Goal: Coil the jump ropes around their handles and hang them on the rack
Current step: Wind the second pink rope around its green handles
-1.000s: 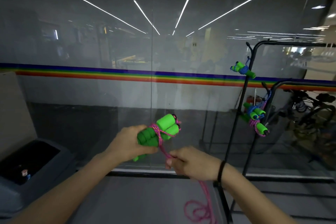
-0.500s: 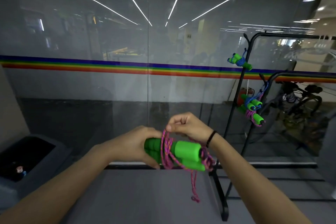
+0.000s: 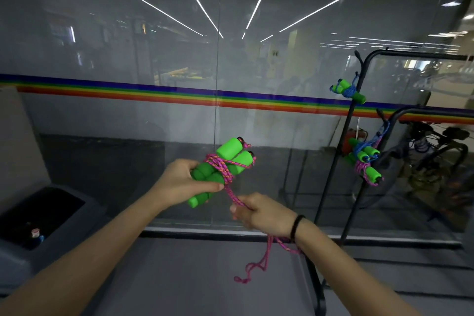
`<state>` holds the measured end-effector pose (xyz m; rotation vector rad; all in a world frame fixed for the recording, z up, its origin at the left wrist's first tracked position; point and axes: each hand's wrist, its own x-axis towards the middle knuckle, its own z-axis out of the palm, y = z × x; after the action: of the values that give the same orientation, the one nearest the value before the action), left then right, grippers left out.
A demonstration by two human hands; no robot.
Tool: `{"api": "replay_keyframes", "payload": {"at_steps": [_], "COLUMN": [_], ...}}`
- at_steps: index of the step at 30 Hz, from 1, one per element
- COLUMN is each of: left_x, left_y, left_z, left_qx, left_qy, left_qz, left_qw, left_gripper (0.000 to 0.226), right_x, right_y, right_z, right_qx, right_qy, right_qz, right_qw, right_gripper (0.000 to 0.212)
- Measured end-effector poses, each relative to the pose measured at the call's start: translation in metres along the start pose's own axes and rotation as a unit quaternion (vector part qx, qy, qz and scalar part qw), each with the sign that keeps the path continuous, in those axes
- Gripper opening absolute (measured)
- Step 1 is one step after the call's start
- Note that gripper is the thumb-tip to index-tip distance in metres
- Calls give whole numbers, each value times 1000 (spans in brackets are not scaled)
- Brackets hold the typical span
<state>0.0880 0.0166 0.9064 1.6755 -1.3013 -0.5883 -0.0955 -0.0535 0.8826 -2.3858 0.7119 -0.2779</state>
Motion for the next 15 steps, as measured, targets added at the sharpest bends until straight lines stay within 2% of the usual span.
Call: {"api": "replay_keyframes", "payload": {"at_steps": [3, 8, 12, 15], "left_x": [4, 0, -4, -7], "left_y": [-7, -9, -2, 4], "left_z": [-7, -12, -2, 10], "left_qx": [109, 222, 364, 448], "left_qy": [80, 89, 48, -29], "left_qz": [15, 48, 69, 81], "left_qw": [991, 970, 928, 890], "left_gripper": [28, 41, 43, 50], "right_x": [-5, -14, -18, -19], "right_y": [-4, -10, -28, -46], "right_z": [-6, -12, -23, -36], "right_qx": [-50, -126, -241, -313], "right_qy": [7, 4, 9, 5], "right_qz": [-8, -28, -76, -105], "right_qw": [999, 992, 967, 944], "right_gripper": [35, 27, 23, 14]}}
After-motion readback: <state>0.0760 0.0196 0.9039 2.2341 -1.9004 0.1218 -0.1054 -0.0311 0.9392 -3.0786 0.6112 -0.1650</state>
